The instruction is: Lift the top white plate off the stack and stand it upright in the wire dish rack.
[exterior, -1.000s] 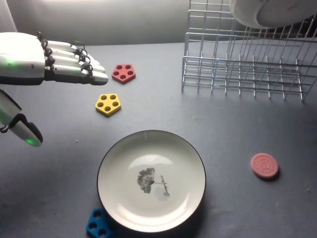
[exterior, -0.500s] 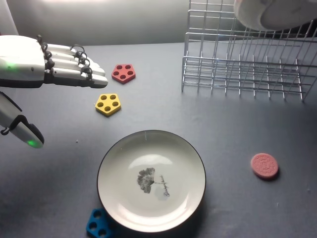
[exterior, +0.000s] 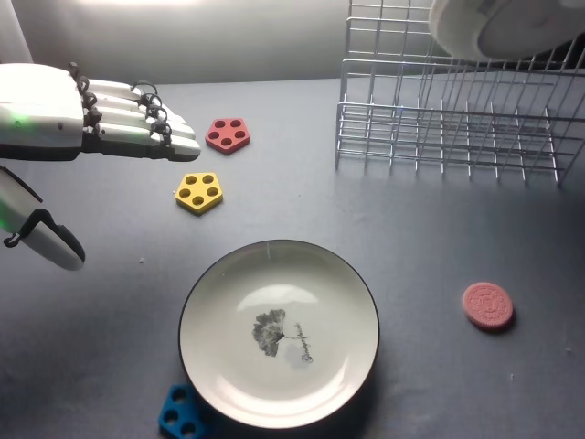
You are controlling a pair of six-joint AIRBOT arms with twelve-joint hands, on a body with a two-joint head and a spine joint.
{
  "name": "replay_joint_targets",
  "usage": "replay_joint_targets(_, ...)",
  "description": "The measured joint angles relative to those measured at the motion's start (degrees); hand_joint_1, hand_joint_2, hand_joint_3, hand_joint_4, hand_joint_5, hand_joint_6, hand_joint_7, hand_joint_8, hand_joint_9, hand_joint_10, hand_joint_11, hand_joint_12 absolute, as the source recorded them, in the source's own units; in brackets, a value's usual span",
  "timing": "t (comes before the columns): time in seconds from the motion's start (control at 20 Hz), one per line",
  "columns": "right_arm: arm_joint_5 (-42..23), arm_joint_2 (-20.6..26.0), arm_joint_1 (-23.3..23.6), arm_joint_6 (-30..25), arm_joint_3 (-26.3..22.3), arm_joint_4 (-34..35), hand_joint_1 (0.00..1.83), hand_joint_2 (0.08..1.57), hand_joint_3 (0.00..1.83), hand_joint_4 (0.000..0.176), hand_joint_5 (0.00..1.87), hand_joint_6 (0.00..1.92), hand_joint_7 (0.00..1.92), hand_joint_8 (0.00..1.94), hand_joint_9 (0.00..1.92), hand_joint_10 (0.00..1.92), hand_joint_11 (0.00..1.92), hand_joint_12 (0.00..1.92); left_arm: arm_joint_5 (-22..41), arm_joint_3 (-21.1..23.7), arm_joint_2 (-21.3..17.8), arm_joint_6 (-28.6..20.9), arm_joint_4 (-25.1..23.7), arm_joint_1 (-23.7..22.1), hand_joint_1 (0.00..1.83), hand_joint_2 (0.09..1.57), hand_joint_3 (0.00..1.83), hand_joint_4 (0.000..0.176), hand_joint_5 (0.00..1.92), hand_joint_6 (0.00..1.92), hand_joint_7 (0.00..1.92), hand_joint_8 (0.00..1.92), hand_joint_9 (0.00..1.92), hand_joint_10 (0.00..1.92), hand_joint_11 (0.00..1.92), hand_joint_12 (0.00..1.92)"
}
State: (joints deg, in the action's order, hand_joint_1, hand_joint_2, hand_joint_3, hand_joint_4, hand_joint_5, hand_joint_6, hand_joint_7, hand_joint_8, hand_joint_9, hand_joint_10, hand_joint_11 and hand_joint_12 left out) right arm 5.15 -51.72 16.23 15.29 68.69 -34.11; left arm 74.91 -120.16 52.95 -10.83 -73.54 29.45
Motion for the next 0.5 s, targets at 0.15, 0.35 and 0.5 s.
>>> replay_joint_targets(0.15,-0.57,-0.94,0.00,-0.02,0.59,0.02,1.49,1.10,0.00,0.000,0.82,1.13,0.96,0.75,1.05,0.80,0.90,1.44,0.26,0.02,0.00,0.00,0.00,0.00,0.48,0.85,0.00,0.000,0.00,0.00,0.05,0.00,0.06,0.01,0.00,0.41)
replay_joint_targets(0.35,-1.33,-2.10,-0.76,0.00,1.79,0.74,1.48,1.15,0.00,0.000,0.72,1.27,0.85,0.94,0.92,0.99,0.80,1.58,0.42,0.02,0.11,-0.02,0.02,0.00,0.47,0.85,0.00,0.000,0.00,0.00,0.05,0.00,0.07,0.00,0.00,0.37)
replay_joint_targets(0.5,-0.98,-3.04,-2.56,0.00,3.37,2.67,1.48,1.15,0.00,0.000,0.71,1.28,0.84,0.94,0.92,1.00,0.79,1.59,0.46,0.02,0.17,-0.20,0.00,0.00,0.48,0.86,0.00,0.000,0.00,0.00,0.02,0.00,0.05,0.00,0.00,0.33)
